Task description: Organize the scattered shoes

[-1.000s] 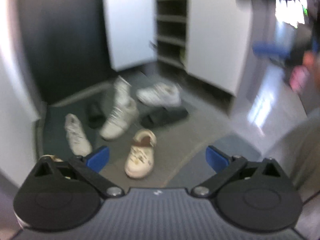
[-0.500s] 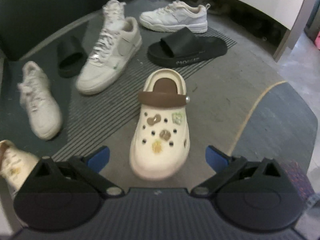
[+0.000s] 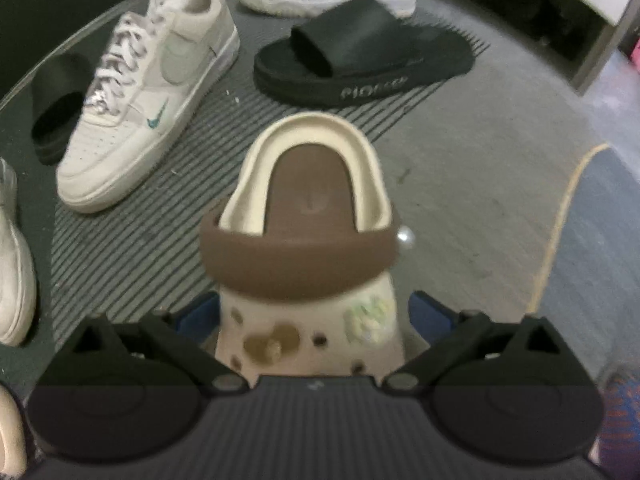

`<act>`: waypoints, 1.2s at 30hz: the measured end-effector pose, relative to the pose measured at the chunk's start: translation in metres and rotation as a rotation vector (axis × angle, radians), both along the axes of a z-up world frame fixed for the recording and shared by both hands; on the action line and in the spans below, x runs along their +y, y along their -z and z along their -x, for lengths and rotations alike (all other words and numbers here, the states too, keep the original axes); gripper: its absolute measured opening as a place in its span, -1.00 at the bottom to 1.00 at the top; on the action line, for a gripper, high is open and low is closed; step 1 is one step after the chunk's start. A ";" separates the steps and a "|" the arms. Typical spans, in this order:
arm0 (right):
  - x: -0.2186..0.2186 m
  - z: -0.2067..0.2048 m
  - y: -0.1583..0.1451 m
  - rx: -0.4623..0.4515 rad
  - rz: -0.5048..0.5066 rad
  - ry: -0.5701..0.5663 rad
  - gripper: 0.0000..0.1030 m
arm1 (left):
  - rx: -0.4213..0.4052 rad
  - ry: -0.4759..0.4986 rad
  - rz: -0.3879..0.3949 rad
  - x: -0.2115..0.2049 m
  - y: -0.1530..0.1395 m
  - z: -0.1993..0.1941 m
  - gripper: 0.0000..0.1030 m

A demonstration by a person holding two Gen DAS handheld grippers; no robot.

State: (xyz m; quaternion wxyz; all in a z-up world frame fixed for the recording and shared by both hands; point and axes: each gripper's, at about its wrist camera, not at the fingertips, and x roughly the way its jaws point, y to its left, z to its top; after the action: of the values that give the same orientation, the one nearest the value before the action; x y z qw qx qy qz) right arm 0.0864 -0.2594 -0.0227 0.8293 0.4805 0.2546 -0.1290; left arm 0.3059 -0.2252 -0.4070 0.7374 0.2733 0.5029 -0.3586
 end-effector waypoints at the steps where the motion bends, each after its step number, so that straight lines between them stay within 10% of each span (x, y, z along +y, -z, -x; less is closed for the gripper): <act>1: 0.000 0.001 -0.003 0.009 0.029 0.015 1.00 | -0.006 0.008 0.006 -0.001 0.000 -0.001 0.84; 13: -0.006 0.023 -0.008 0.014 0.073 0.032 1.00 | -0.008 0.081 -0.053 0.059 -0.016 0.031 0.78; 28: 0.001 0.066 -0.024 -0.104 0.218 -0.116 1.00 | 0.080 -0.064 -0.205 0.172 -0.016 0.078 0.81; 36: 0.003 0.078 -0.030 -0.167 0.270 -0.159 1.00 | 0.041 -0.114 -0.092 0.175 -0.109 0.086 0.89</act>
State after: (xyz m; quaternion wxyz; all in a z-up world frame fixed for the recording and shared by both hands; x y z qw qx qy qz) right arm 0.0082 -0.2561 0.0073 0.9120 0.3523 0.2024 -0.0554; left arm 0.2203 -0.0498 -0.2977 0.7327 0.2706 0.5487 -0.2980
